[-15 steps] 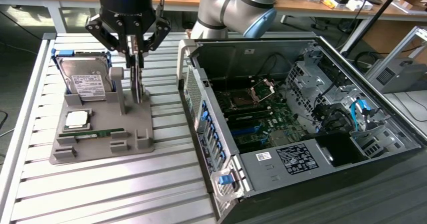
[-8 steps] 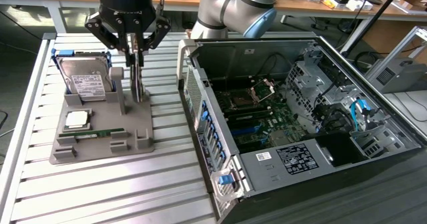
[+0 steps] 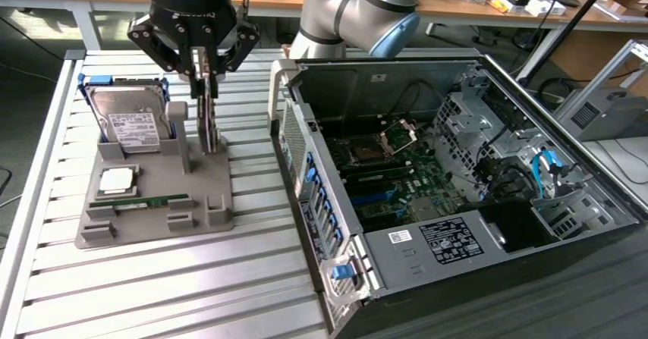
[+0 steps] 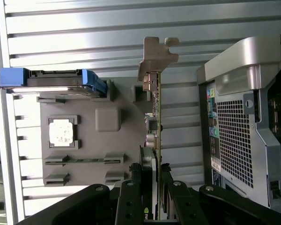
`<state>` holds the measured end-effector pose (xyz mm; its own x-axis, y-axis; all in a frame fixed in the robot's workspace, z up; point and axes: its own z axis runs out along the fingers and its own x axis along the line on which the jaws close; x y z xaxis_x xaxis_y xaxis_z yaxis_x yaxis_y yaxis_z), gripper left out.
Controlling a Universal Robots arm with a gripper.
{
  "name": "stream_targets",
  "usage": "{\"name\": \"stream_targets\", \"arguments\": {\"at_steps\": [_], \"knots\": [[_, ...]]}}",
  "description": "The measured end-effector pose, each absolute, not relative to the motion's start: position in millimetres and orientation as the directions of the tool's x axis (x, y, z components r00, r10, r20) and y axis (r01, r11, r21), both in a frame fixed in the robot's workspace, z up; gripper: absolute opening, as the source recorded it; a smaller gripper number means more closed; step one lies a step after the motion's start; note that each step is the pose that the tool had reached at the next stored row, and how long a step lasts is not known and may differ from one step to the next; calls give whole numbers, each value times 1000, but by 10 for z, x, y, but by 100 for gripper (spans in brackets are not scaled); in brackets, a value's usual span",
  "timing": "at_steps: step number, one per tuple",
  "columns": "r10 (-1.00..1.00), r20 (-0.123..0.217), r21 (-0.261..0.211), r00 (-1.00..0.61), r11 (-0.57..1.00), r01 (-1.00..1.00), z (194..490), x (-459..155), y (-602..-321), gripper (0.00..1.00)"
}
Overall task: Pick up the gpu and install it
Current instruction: 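Pick up the gpu and move the gpu toward the slot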
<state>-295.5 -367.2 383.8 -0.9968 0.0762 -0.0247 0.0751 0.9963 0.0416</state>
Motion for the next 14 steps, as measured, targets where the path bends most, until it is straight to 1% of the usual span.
{"name": "stream_targets", "arguments": {"at_steps": [14], "knots": [[76, -25, 42, -997, 996, 75, 3896, -2955, -3672, 27]]}}
